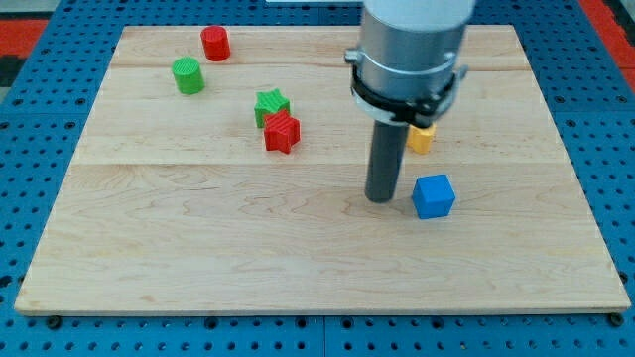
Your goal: Separate the red star from the green star
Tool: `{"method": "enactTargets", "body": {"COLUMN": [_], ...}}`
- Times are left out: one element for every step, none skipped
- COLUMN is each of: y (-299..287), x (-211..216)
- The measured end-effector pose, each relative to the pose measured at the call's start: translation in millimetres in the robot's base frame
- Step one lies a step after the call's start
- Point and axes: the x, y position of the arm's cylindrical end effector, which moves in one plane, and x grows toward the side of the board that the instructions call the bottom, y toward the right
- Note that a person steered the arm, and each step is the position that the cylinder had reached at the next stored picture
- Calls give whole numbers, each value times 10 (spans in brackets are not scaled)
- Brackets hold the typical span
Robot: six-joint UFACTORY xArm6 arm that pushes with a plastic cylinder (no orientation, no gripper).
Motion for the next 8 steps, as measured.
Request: {"method": "enactTargets", "body": {"y": [-19,-43,-232,-633,-685,-677,-677,-677], "x": [-264,-521,-676,-704,-781,-810,-810,-817]}}
